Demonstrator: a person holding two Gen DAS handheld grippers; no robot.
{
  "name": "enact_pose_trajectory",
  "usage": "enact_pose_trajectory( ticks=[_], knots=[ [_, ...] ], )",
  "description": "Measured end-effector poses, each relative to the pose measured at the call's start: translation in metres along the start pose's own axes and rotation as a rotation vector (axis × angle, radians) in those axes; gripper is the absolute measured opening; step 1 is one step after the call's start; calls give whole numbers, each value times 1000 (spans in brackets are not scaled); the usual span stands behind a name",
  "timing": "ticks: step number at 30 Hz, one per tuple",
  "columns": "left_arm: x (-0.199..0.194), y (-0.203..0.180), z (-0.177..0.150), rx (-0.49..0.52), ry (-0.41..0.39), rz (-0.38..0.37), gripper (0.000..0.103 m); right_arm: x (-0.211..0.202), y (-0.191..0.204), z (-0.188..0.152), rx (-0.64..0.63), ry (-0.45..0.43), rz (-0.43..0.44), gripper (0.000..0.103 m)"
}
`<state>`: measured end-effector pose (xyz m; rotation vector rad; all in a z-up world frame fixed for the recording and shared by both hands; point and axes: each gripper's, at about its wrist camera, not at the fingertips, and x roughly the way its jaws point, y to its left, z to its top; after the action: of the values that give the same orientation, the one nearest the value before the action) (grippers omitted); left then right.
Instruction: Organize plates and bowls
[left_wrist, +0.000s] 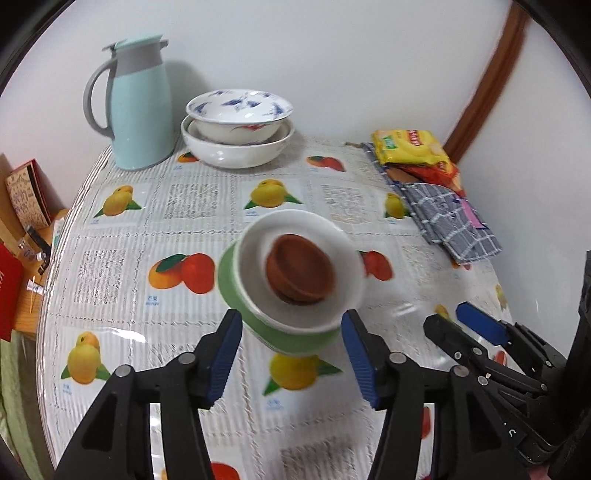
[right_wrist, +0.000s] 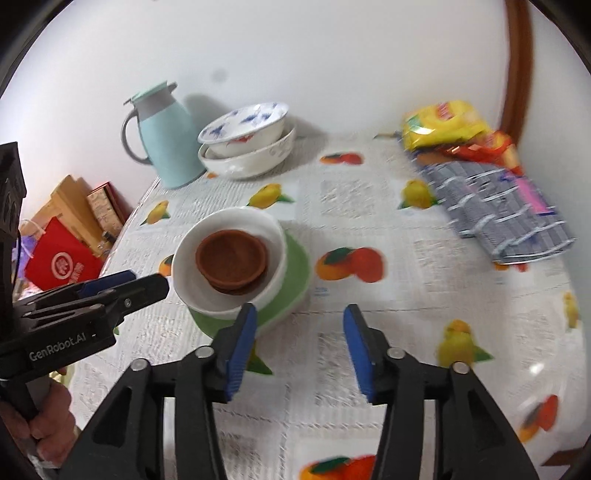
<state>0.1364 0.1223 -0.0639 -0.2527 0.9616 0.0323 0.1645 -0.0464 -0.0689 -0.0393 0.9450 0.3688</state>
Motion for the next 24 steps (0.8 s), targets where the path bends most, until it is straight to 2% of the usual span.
enact_pose_trajectory(
  ticks=[2, 4, 9, 18, 22, 24],
  knots=[
    [-11, -10, -5, 19, -18, 16, 55, -18, -4, -7, 13, -25, -33, 64],
    [-21, -20, -11, 36, -37, 24, 59, -33, -10, -14, 28, -51, -62, 72],
    [-49, -45, -28, 60, -104, 40, 76, -73, -23, -33, 55, -79, -105, 73],
    [-77, -71, -61, 62, -151, 15, 82, -118, -45, -68, 112, -103, -137, 73],
    [-87, -77, -72, 66, -168, 17, 85, -131, -49, -80, 114, -122, -185, 89],
    [-91, -78, -75, 62, -168, 17, 89, -138, -51, -85, 119, -130, -203, 91]
  ],
)
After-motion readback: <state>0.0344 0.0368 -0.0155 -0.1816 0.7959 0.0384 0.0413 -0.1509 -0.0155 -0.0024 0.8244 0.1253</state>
